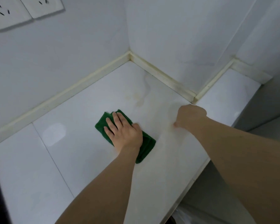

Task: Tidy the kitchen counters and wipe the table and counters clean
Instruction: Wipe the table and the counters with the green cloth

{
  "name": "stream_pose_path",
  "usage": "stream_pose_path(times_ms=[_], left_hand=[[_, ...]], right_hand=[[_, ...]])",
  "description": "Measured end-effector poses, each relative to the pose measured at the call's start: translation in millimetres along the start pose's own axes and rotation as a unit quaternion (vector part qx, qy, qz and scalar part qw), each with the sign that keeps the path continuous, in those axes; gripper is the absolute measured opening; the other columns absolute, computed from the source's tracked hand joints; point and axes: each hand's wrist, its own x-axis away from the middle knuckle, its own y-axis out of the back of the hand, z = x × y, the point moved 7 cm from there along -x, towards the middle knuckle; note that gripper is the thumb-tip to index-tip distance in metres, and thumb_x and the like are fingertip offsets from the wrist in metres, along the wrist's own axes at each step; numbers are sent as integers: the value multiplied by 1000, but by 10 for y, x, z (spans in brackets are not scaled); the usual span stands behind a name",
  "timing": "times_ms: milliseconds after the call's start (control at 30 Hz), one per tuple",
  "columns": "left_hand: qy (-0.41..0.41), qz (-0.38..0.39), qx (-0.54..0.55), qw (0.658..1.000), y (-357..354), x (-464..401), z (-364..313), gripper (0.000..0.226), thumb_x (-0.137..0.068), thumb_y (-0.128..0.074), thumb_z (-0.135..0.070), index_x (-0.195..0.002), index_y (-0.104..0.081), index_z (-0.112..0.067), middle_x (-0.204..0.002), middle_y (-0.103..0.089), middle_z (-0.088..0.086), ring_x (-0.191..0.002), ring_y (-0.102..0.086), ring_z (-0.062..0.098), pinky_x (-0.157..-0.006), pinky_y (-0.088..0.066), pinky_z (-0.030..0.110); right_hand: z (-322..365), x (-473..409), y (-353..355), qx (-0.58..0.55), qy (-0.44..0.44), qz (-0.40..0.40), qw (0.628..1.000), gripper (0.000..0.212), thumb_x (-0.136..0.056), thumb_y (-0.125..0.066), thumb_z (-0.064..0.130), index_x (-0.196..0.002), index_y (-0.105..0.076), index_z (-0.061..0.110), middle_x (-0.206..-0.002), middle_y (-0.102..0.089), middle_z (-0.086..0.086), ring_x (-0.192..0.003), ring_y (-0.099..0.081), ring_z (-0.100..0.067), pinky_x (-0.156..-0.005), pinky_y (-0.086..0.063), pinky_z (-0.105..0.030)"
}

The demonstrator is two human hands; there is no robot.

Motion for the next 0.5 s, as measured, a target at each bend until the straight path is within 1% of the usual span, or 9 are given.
stream_pose_path(times_ms=[67, 100, 167, 233, 267, 333, 400, 433, 500], left_hand=[[1, -4, -3, 1000, 17, -114, 13, 70, -94, -19, -40, -154, 4, -11, -162, 6, 3, -147, 10, 29, -118, 7, 50], [1, -6, -3, 1000, 27, -193, 29, 70, -94, -19, -41, -154, 3, -11, -162, 5, 3, -147, 10, 29, -118, 6, 50], [1, -8, -5, 1000, 57, -357, 66, 70, -94, -18, -41, -154, 3, -11, -162, 5, 4, -147, 10, 29, -118, 6, 50], [0, -15, -12, 1000, 83, -544, 86, 70, -94, -17, -42, -154, 2, -12, -162, 4, 4, -147, 9, 29, -119, 5, 50], [-2, -18, -15, 1000, 99, -646, 95, 70, -94, -17, -42, -154, 1, -12, -162, 3, 5, -147, 8, 29, -119, 5, 49], [0, -25, -20, 999, 148, -843, 133, 70, -94, -18, -42, -154, 0, -12, -162, 2, 5, -147, 7, 29, -119, 4, 49], [-1, -29, -24, 999, 197, -1068, 182, 69, -94, -19, -42, -154, -2, -12, -162, 0, 5, -148, 5, 30, -119, 3, 49], [-3, -31, -24, 999, 227, -1164, 211, 69, -94, -19, -42, -154, -3, -12, -162, -1, 5, -148, 5, 30, -119, 3, 49], [-4, -36, -27, 999, 267, -1390, 276, 69, -94, -19, -42, -154, -5, -12, -162, -2, 6, -148, 3, 30, -119, 2, 49]], right_hand=[[156, -53, 184, -12, 8, -61, 998, 44, -86, -61, 48, -110, -60, 11, -92, -55, -2, -95, -59, -23, -76, -46, -32], [233, -101, 218, -20, 9, -72, 997, 52, -85, -62, 53, -112, -58, 9, -94, -54, -3, -97, -58, -24, -75, -44, -32], [340, -206, 192, -48, 5, -65, 997, 73, -82, -62, 58, -128, -46, 4, -114, -52, -9, -110, -53, -26, -82, -43, -34], [399, -368, 137, -80, -5, -59, 995, 93, -80, -63, 59, -142, -27, -1, -135, -41, -15, -123, -44, -29, -94, -41, -38], [423, -437, 111, -92, -6, -58, 994, 99, -80, -62, 59, -146, -19, -1, -143, -33, -18, -129, -38, -31, -99, -38, -40], [463, -539, 91, -109, 1, -62, 992, 102, -83, -59, 56, -150, -7, 0, -154, -15, -20, -141, -21, -33, -110, -29, -43], [487, -642, 84, -127, 7, -50, 991, 101, -86, -59, 54, -151, -2, 0, -157, -3, -20, -145, -9, -33, -116, -22, -45], [487, -669, 70, -138, 11, -33, 990, 101, -86, -60, 53, -150, -4, 0, -157, -3, -20, -145, -8, -34, -116, -22, -46], [508, -759, 51, -144, 12, 0, 989, 99, -84, -64, 52, -148, -12, -3, -153, -8, -23, -142, -14, -36, -113, -29, -47]])
